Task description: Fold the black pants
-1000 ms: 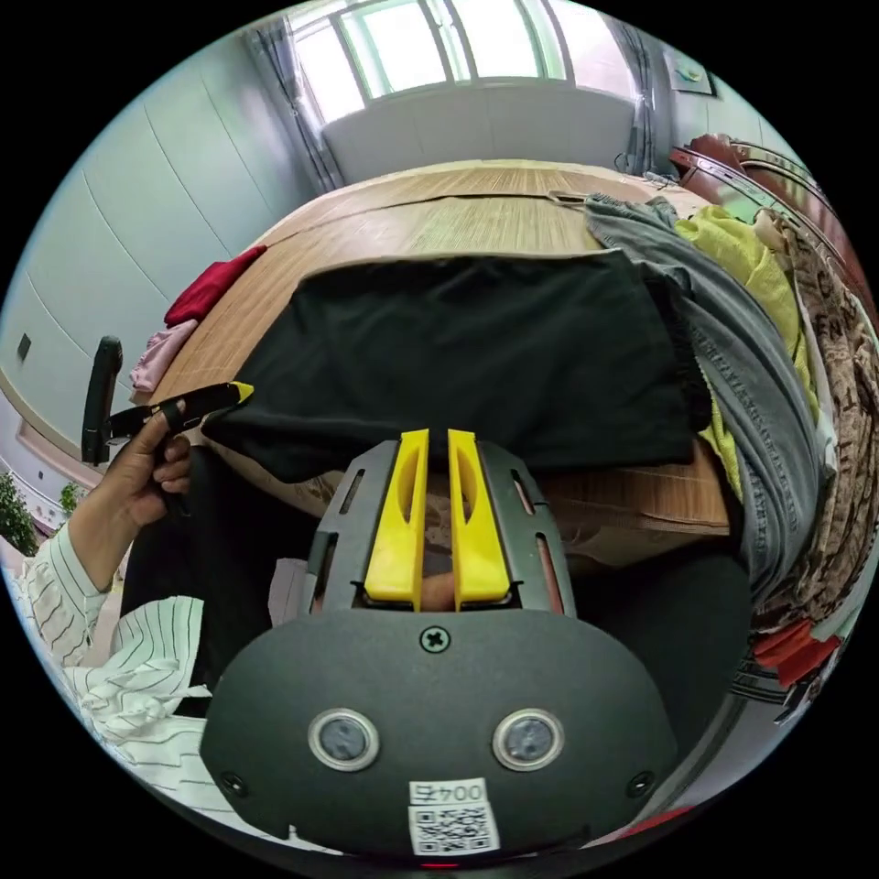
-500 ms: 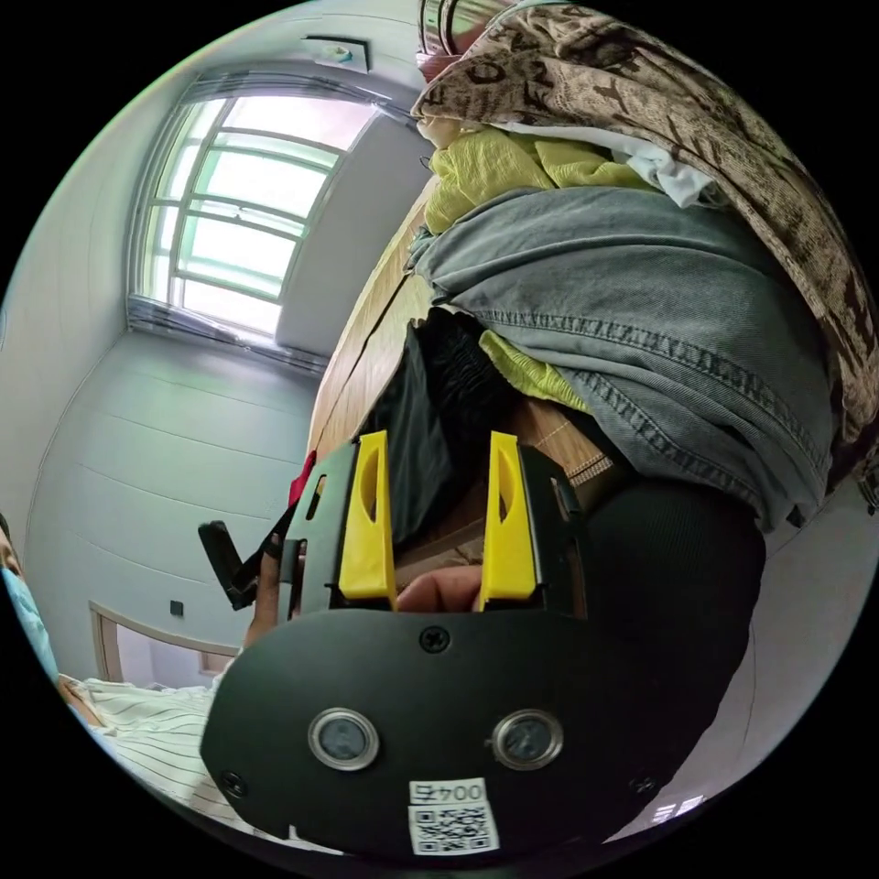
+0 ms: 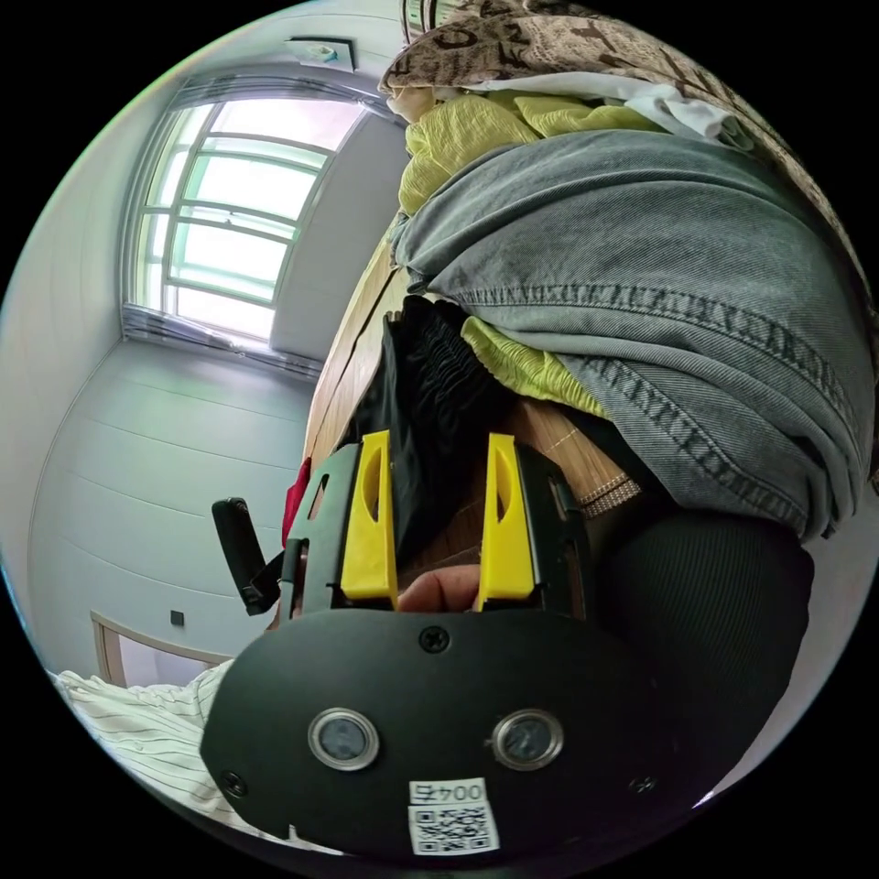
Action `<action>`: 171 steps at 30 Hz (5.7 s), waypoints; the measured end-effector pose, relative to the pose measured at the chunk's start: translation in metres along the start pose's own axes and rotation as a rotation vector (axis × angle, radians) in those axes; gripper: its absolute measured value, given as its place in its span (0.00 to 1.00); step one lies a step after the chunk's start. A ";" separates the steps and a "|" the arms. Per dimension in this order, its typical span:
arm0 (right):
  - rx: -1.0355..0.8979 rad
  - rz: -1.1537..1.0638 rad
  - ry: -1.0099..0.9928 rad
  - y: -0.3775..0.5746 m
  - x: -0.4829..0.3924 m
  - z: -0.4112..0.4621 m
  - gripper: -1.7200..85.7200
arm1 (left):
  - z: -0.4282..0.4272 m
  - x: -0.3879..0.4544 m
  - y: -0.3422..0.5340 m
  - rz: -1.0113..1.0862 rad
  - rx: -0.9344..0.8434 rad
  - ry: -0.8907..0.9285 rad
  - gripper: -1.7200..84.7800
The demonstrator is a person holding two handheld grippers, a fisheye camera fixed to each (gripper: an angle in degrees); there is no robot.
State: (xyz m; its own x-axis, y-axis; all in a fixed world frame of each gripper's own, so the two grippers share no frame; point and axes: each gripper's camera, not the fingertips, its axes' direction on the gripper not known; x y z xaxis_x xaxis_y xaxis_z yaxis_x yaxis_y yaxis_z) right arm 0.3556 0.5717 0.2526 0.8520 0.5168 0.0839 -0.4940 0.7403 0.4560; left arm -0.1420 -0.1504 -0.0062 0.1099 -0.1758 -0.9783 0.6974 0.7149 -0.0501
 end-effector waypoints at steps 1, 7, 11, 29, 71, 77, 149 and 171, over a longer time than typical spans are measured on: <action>-0.004 0.004 -0.027 -0.003 0.004 0.002 0.19 | 0.003 0.002 -0.003 0.004 0.000 0.000 0.02; 0.016 0.065 -0.098 -0.017 0.023 0.010 0.17 | 0.018 0.011 -0.018 0.005 -0.024 0.004 0.02; 0.020 0.097 -0.058 -0.024 0.026 0.014 0.12 | 0.026 0.015 -0.030 0.028 -0.060 0.000 0.02; 0.030 -0.278 0.326 -0.043 -0.123 0.013 0.08 | 0.030 -0.012 -0.108 -0.371 0.196 -0.024 0.02; -0.043 -0.741 0.434 0.003 -0.496 0.049 0.07 | 0.001 -0.177 -0.035 -0.505 0.179 0.046 0.02; -0.077 -0.953 0.455 0.052 -0.609 0.095 0.07 | -0.060 -0.235 -0.007 -0.539 0.280 0.144 0.02; -0.425 -1.221 0.276 0.160 -0.679 0.264 0.20 | -0.243 -0.496 0.246 -0.792 0.256 0.067 0.02; -0.173 -0.605 -0.046 0.034 -0.545 0.214 0.09 | -0.236 -0.425 0.186 -0.513 0.194 0.205 0.02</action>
State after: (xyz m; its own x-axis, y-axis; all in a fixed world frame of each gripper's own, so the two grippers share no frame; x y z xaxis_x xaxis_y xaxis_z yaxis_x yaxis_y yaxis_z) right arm -0.0886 0.2229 0.4124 0.9941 -0.0314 -0.1039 0.0601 0.9565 0.2856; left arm -0.2263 0.2170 0.3524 -0.4014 -0.3184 -0.8588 0.7444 0.4328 -0.5085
